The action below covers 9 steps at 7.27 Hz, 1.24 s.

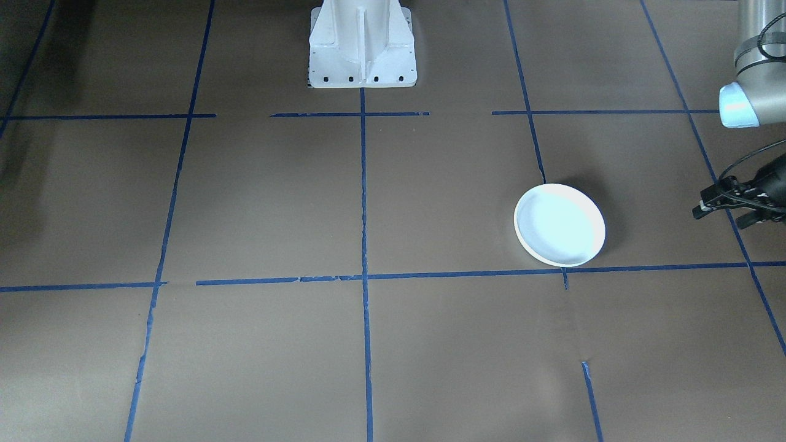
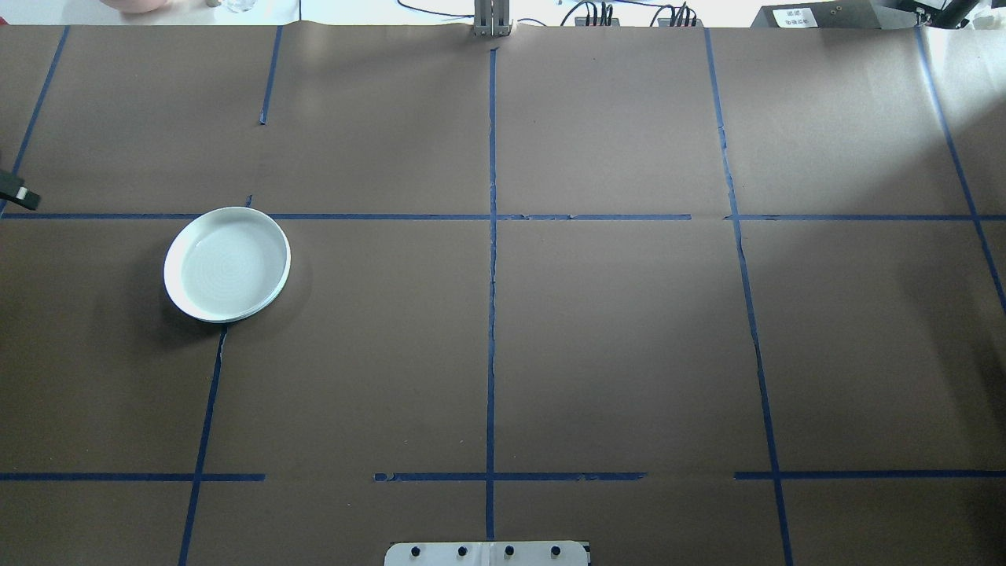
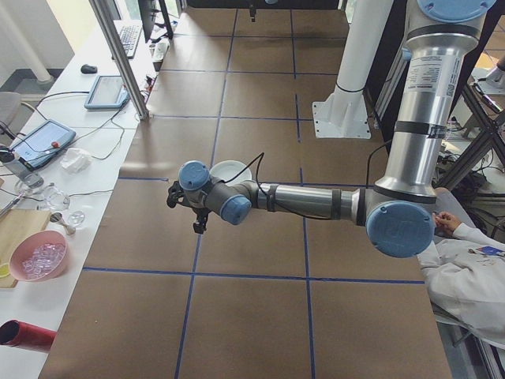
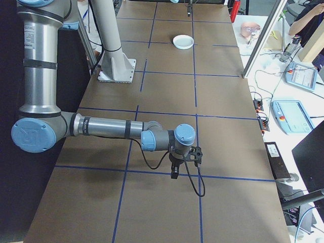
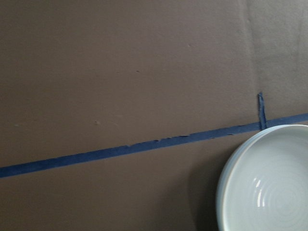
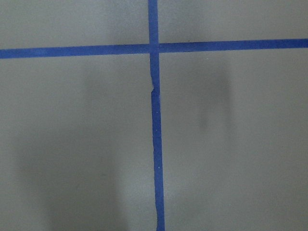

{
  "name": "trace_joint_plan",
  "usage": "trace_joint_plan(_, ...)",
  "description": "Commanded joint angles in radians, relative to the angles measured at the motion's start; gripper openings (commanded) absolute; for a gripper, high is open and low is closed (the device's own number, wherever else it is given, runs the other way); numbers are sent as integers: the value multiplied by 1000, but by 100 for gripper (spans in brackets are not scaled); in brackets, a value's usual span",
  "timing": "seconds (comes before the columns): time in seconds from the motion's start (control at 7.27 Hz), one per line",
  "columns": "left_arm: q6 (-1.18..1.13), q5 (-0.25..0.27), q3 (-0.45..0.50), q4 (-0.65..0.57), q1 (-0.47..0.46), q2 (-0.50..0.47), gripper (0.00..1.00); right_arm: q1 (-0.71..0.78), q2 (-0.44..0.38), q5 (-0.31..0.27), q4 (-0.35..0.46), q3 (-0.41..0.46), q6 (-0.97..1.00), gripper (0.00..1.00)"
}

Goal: Stack plate in center

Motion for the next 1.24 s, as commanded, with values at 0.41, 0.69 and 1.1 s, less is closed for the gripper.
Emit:
trace_joint_plan(0.41, 426, 87, -17, 459, -281, 15, 100, 0, 0, 0, 0, 0, 0, 100)
trace_joint_plan(0.69, 429, -26, -12, 462, -283, 36, 100, 0, 0, 0, 0, 0, 0, 100)
trace_joint_plan(1.1, 431, -30, -15, 462, -298, 59, 100, 0, 0, 0, 0, 0, 0, 100)
